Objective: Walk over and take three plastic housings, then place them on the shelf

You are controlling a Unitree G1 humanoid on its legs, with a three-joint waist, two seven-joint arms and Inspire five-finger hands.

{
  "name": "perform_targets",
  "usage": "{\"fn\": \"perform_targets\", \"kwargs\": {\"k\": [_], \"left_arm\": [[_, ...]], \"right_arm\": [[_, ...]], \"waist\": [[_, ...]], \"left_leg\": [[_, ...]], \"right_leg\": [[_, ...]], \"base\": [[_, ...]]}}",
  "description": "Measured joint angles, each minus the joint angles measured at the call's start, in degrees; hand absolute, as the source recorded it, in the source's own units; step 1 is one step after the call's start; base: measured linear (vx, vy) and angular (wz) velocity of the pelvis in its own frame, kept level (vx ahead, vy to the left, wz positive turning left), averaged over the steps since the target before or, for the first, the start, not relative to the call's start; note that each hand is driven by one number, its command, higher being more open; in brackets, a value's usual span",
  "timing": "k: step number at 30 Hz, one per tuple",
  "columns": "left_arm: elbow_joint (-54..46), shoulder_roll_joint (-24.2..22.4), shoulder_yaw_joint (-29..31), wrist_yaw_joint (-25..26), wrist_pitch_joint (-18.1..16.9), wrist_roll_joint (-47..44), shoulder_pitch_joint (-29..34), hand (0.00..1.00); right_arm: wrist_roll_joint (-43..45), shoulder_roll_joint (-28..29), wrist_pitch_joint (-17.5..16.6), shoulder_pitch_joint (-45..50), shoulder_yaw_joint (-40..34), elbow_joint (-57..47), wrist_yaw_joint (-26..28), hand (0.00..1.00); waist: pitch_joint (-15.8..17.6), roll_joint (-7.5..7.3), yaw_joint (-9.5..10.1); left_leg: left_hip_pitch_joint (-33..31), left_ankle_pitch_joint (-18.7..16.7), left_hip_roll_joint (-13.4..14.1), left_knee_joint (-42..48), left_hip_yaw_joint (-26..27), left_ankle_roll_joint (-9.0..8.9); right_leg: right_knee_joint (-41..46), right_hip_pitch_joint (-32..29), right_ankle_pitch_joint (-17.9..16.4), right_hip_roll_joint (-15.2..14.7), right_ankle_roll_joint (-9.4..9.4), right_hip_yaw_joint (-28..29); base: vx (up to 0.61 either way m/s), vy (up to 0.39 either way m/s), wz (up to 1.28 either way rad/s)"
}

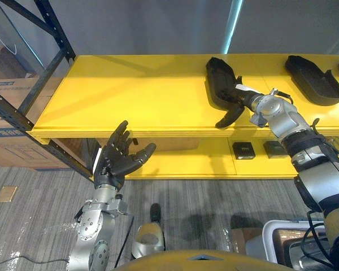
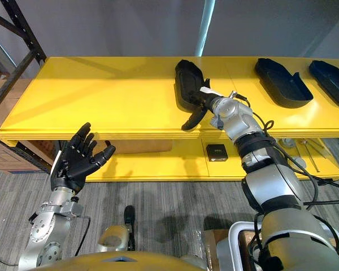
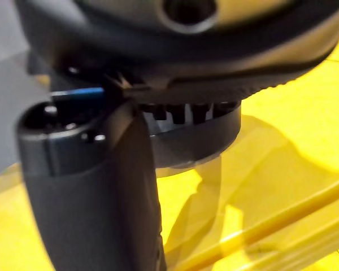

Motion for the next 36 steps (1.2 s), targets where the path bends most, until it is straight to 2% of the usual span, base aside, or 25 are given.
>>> {"fn": "perform_targets", "kwargs": {"k": [5, 9, 11, 12, 13, 14, 15, 20, 26, 29, 31, 36], "left_arm": [[0.0, 0.0, 0.0, 0.2, 0.0, -1.1, 0.0, 1.00], [0.0, 0.0, 0.0, 0.2, 0.0, -1.1, -0.7, 1.00], [0.0, 0.1, 0.0, 0.4, 0.0, -1.2, -1.2, 1.00], [0.0, 0.5, 0.0, 0.4, 0.0, -1.2, -1.5, 1.00], [0.0, 0.5, -0.1, 0.3, 0.0, -1.2, -1.0, 1.00], [0.1, 0.7, -0.1, 0.3, 0.0, -1.2, -1.0, 1.00], [0.2, 1.0, -0.1, 0.4, 0.0, -1.2, -1.3, 1.00], [0.2, 1.1, 0.0, 0.4, 0.0, -1.2, -1.4, 1.00], [0.2, 1.1, 0.0, 0.3, -0.3, -2.2, -0.3, 1.00], [0.2, 1.2, 0.0, 0.3, -0.6, -3.3, -0.1, 1.00], [0.2, 1.1, -0.1, 0.3, -1.4, -3.3, 0.4, 1.00], [0.1, 1.1, 0.0, 0.2, -1.7, -3.1, 0.6, 1.00]], "right_arm": [[0.0, 0.0, 1.2, -2.0, -0.5, 0.4, -0.1, 1.00], [0.0, -0.1, 1.2, -2.0, -1.0, 1.2, -1.0, 1.00], [0.0, -0.1, 0.6, -2.0, -1.3, 2.0, -1.9, 1.00], [0.0, -0.1, -0.2, -2.0, -1.5, 2.5, -2.4, 1.00], [0.0, -0.1, -0.8, -2.0, -1.6, 2.4, -3.4, 1.00], [-0.1, -0.1, -1.1, -2.0, -1.8, 2.4, -4.3, 1.00], [-0.1, -0.4, -1.7, -2.0, -1.8, 2.4, -6.0, 1.00], [-0.7, -2.4, -4.0, -2.0, -1.4, 4.1, -11.4, 1.00], [-4.6, -5.3, -6.9, -2.0, -0.4, 4.2, -18.6, 1.00], [-3.9, -7.1, -8.0, -2.0, -0.5, 1.7, -20.8, 1.00], [-0.9, -7.7, -9.1, -1.8, -1.1, -1.0, -21.5, 1.00], [8.2, -11.0, -10.3, 4.2, -8.0, -17.8, -19.6, 1.00]], "waist": [[1.1, 0.25, -0.73], [1.2, 0.31, -0.76], [1.3, 0.11, -0.77], [1.8, -1.40, -0.92], [1.9, -1.14, -0.48], [1.8, -0.70, -0.58], [1.8, -0.85, -1.09], [2.1, -0.78, -0.78], [2.5, -0.30, 0.12], [2.7, -0.67, -0.07], [2.7, -0.66, -0.69], [2.7, -0.73, -1.60]], "left_leg": [[-0.7, -0.9, -0.3, 0.0, 1.2, -1.12], [-0.7, -0.9, -0.5, 0.0, 1.2, -1.12], [-0.8, -2.3, -0.7, 0.0, 1.4, -2.15], [-1.2, -3.3, -1.6, 2.1, 1.8, -1.50], [-2.1, -6.1, -2.0, 9.4, 0.9, 1.31], [-2.0, -6.0, -2.0, 8.5, 0.6, 2.37], [-2.1, -5.5, -2.4, 7.2, 0.5, 1.99], [0.0, -3.3, -3.8, 1.6, 0.5, 2.19], [0.3, -2.0, -3.8, 0.3, 1.0, 1.62], [0.3, -1.5, -3.9, 0.3, 1.4, 2.19], [0.3, -1.0, -3.8, 0.3, 1.6, 2.81], [1.4, -1.5, -3.2, 0.3, 2.4, 2.33]], "right_leg": [[-0.6, -0.7, 0.0, -0.4, -0.02, -0.1], [-0.7, -0.7, 0.0, -0.6, -0.02, 0.0], [-1.1, -0.6, 0.0, -0.9, -0.04, -0.1], [-2.0, -0.7, 0.3, -2.3, -0.29, -0.1], [-2.2, -1.0, 0.4, -2.5, -0.29, 0.2], [-2.1, -1.1, 0.7, -2.3, -0.17, 0.2], [-2.2, -1.5, 1.2, -2.5, -0.28, 0.7], [-2.3, -1.7, 2.1, -2.7, -0.08, 0.9], [-2.2, -2.0, 2.4, -2.5, -0.24, 1.1], [-2.7, -2.0, 4.7, -2.5, -0.12, 1.6], [-3.1, -1.7, 5.3, -2.3, 0.73, 1.6], [-3.0, -1.6, 4.9, -1.9, 0.15, 2.3]], "base": [[-0.06, 0.029, -0.01], [-0.05, 0.032, 0.01], [-0.06, 0.033, 0.05], [0.01, 0.041, -0.15], [0.04, 0.035, -0.18], [0.05, 0.021, -0.12], [0.01, 0.047, 0.09], [-0.03, 0.047, 0.15], [0.00, 0.002, 0.07], [0.06, -0.016, -0.06], [0.11, -0.043, -0.05], [0.05, -0.027, -0.10]]}}
